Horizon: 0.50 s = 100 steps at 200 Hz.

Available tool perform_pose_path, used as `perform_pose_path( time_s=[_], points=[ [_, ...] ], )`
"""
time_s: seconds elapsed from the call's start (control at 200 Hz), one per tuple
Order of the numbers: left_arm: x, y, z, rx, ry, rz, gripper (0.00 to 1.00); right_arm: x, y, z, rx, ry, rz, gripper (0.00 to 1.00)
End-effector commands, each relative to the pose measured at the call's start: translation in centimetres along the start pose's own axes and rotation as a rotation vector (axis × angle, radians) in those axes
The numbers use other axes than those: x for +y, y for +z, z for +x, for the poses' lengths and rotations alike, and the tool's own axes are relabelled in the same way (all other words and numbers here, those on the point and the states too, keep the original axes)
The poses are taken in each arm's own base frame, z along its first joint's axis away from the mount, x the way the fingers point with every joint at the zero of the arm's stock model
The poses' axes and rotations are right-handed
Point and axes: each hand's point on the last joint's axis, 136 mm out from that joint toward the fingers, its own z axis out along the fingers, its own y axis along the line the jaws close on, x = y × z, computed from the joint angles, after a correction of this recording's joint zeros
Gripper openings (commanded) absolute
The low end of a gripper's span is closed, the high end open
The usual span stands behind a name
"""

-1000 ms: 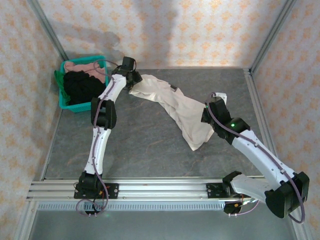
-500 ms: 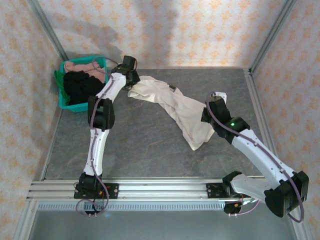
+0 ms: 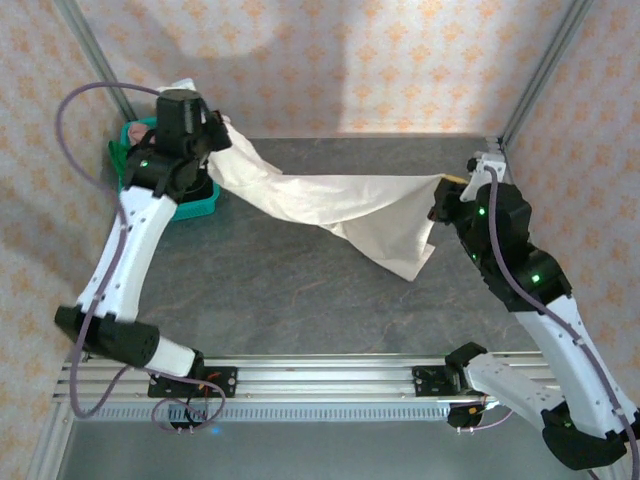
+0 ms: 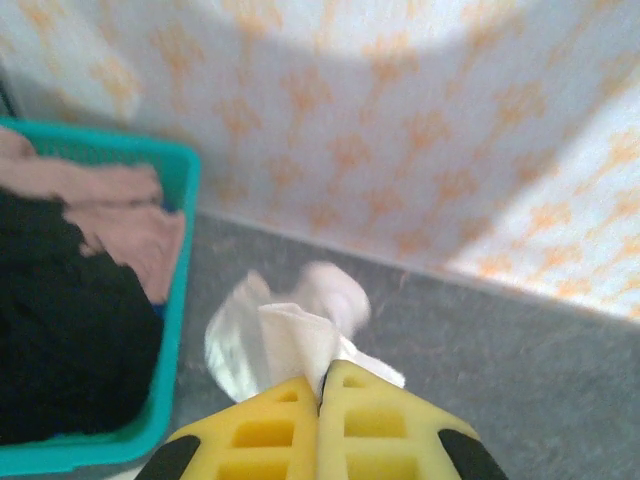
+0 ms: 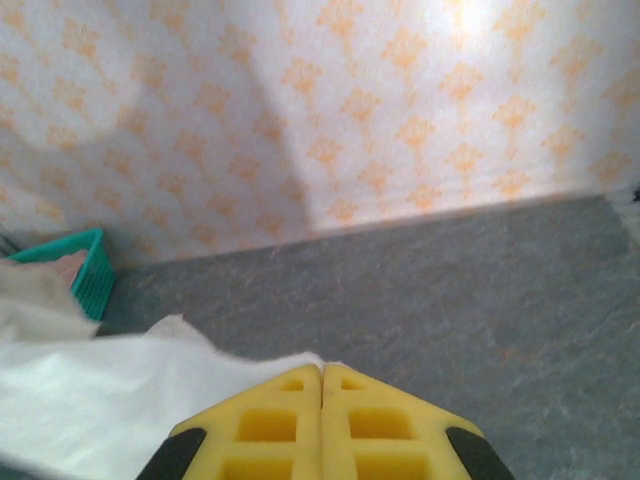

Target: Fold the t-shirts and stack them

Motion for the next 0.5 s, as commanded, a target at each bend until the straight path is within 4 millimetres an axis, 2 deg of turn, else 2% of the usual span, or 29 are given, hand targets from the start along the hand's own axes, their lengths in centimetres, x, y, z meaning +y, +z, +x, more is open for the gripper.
perform_pose_path(
  time_s=[0.0, 0.06, 0.085, 0.105, 0.11, 0.125, 0.145, 0.165, 0.225, 0.27, 0.315, 0.35, 0.41, 0.42, 0.465, 0.475, 0.495],
  points=[
    [1.3, 3.9, 0.9, 0.048, 0.077, -0.102, 0.00, -0.5, 4.5, -2.1, -0.029, -0.082, 0.145, 0.00],
    [0.4, 6.3, -0.4, 0.079, 0.071, -0.078, 0.00, -0.1, 8.6, -3.5, 0.013, -0.122, 0.196, 0.00],
    [0.2, 7.5, -0.5, 0.103, 0.064, -0.073, 0.00, -0.2, 9.5, -4.4, 0.016, -0.120, 0.213, 0.00],
    [-0.2, 8.1, -1.8, 0.096, 0.053, -0.058, 0.00, -0.4, 10.5, -5.2, 0.022, -0.116, 0.230, 0.00],
    [-0.1, 8.5, -1.5, 0.107, 0.052, -0.063, 0.00, -0.4, 10.9, -5.2, 0.028, -0.117, 0.234, 0.00],
    [-0.7, 8.4, -2.8, 0.091, 0.042, -0.042, 0.00, -0.3, 11.5, -6.0, 0.024, -0.114, 0.240, 0.00],
    [-0.8, 10.0, -2.5, 0.124, 0.038, -0.031, 0.00, -0.5, 12.4, -6.9, 0.020, -0.114, 0.249, 0.00],
    [-1.5, 10.0, -4.2, 0.095, 0.022, 0.002, 0.00, -0.6, 13.3, -7.7, 0.015, -0.109, 0.257, 0.00],
    [-2.7, 10.7, -7.1, 0.011, -0.024, 0.067, 0.00, -0.9, 15.0, -10.5, -0.005, -0.076, 0.268, 0.00],
    [-3.8, 10.0, -9.5, -0.085, -0.058, 0.146, 0.00, -0.6, 16.0, -12.2, -0.009, -0.067, 0.255, 0.00],
    [-4.1, 9.6, -11.1, -0.122, -0.107, 0.190, 0.00, -0.4, 16.4, -13.9, -0.025, -0.064, 0.256, 0.00],
    [-4.6, 8.3, -12.5, -0.151, -0.129, 0.234, 0.00, -0.1, 16.4, -15.1, -0.038, -0.065, 0.247, 0.00],
    [-4.8, 5.9, -14.2, -0.209, -0.142, 0.264, 0.00, 0.5, 15.3, -17.3, -0.096, -0.061, 0.221, 0.00],
    [-4.7, 6.1, -13.9, -0.200, -0.139, 0.260, 0.00, 0.5, 15.0, -17.6, -0.106, -0.060, 0.219, 0.00],
    [-4.8, 3.5, -14.8, -0.245, -0.127, 0.281, 0.00, 0.5, 13.9, -18.5, -0.135, -0.057, 0.216, 0.00],
    [-4.7, 3.6, -14.7, -0.243, -0.125, 0.278, 0.00, 0.4, 13.7, -18.7, -0.140, -0.055, 0.220, 0.00],
    [-4.7, 1.6, -15.3, -0.269, -0.123, 0.285, 0.00, 0.2, 13.2, -18.9, -0.145, -0.053, 0.225, 0.00]
  ],
)
